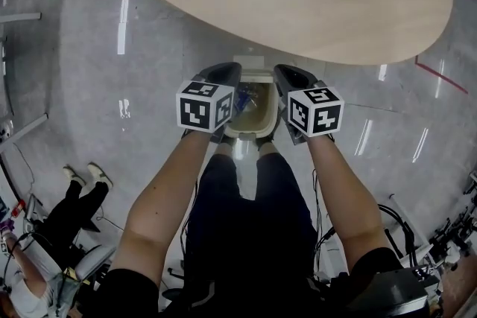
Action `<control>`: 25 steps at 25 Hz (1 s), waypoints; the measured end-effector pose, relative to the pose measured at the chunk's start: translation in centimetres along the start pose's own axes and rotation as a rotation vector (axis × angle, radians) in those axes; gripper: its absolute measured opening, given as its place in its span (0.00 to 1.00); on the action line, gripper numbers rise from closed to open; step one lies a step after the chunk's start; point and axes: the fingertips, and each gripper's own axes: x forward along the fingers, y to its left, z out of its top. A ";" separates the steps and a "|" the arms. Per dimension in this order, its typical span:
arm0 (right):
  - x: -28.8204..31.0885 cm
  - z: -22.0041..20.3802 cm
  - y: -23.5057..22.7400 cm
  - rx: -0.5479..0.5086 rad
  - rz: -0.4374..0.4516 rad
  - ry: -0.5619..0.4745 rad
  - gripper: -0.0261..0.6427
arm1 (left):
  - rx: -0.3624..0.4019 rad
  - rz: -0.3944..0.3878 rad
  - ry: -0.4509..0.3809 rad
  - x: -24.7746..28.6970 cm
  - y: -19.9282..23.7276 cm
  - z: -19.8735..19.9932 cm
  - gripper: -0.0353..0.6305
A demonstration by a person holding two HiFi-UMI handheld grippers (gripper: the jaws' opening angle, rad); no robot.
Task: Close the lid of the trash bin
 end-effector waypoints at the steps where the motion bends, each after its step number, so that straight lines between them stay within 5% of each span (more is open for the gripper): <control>1: 0.1 -0.4 -0.1 0.002 0.000 0.004 0.06 | -0.005 -0.006 0.004 0.2 -0.1 -0.4 0.05; 7: -0.1 -2.8 0.2 0.001 0.006 0.042 0.06 | 0.027 -0.007 0.048 -0.1 -0.1 -3.0 0.05; 16: -0.1 -14.3 2.3 0.003 0.017 0.194 0.06 | 0.008 -0.019 0.171 -1.4 -2.0 -15.2 0.06; 25: 3.5 -25.3 2.2 -0.029 0.046 0.340 0.06 | -0.041 0.007 0.286 3.0 0.3 -25.8 0.05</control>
